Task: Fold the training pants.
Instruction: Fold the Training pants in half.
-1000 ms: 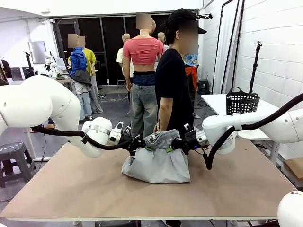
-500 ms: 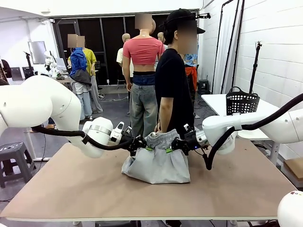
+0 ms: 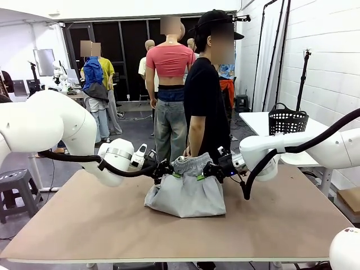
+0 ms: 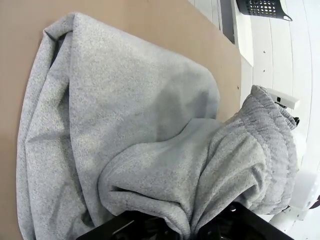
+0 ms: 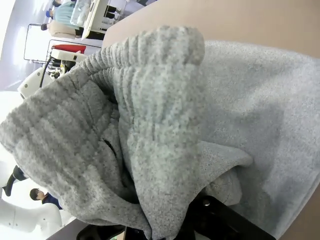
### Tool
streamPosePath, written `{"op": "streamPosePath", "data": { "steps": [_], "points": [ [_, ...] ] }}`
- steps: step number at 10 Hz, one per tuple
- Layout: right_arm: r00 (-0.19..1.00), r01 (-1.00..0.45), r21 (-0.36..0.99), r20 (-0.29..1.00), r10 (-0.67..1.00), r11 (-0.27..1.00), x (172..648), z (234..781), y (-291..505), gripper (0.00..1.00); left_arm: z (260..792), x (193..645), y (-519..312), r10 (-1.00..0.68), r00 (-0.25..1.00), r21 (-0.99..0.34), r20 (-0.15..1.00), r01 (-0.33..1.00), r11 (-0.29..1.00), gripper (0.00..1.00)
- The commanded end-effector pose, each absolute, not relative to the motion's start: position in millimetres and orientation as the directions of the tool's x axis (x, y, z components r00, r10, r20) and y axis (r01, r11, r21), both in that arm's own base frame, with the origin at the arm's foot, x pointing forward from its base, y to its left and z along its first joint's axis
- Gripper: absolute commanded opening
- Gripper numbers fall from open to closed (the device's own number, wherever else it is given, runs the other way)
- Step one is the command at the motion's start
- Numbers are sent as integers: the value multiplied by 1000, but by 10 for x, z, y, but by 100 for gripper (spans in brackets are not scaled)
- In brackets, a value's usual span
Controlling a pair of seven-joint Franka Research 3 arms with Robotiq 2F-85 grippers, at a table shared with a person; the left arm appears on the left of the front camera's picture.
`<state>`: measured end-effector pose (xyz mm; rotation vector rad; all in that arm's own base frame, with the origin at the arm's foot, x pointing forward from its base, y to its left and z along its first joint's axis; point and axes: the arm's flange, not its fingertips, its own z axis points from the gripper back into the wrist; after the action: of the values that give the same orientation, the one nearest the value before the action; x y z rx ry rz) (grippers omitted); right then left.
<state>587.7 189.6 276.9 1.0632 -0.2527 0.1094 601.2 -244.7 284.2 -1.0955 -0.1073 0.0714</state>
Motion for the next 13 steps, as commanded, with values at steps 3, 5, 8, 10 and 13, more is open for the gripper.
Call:
{"op": "streamPosePath", "data": {
  "steps": [3,5,8,10,13],
  "points": [
    [975,-133,826,208,-77,548,6168,2675,1817,0,2795,6291,-2317,173,985,-862,29,-62,503,0],
    [979,-96,828,179,-97,552,6180,2637,1798,0,2753,6306,-2287,187,982,-857,11,-87,508,0],
    [982,-36,822,134,-132,568,6173,2664,1760,40,2717,6301,-2229,208,978,-846,-7,-117,520,31],
    [981,16,806,102,-165,591,6134,2681,1707,79,2703,6281,-2180,245,969,-823,-26,-160,545,71],
    [972,47,785,108,-211,618,6075,2789,1567,100,2763,6264,-2038,266,963,-814,-41,-187,550,100]
  ]
}}
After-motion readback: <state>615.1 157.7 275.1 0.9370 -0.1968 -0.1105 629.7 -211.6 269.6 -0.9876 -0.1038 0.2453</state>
